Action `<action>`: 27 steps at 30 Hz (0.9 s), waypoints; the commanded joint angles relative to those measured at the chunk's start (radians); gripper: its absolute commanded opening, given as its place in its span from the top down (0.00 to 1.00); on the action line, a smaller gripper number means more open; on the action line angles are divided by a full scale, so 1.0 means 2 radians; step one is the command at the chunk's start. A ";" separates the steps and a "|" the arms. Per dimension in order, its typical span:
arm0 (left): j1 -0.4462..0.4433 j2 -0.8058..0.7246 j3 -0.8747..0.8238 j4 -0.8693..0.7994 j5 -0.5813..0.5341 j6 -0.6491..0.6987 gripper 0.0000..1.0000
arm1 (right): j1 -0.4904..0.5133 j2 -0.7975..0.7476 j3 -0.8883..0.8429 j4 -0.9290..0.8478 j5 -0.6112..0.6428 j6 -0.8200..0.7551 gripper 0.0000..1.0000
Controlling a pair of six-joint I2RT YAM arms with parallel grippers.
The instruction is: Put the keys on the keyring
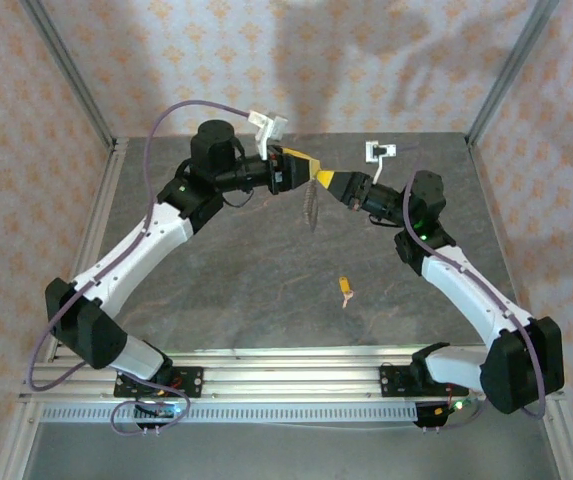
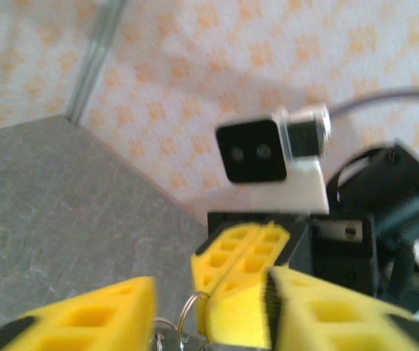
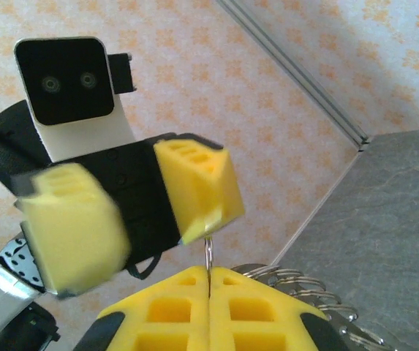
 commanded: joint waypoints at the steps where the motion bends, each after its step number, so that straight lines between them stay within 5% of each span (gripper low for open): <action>1: -0.001 -0.047 -0.026 0.079 -0.087 -0.055 0.45 | 0.003 -0.029 -0.006 0.024 0.020 -0.018 1.00; 9: -0.005 -0.079 -0.106 0.140 -0.119 -0.119 0.40 | 0.002 -0.046 -0.014 0.031 0.033 -0.027 1.00; 27: -0.053 -0.054 -0.124 0.193 -0.116 -0.124 0.52 | 0.005 -0.051 -0.023 0.109 0.037 0.035 1.00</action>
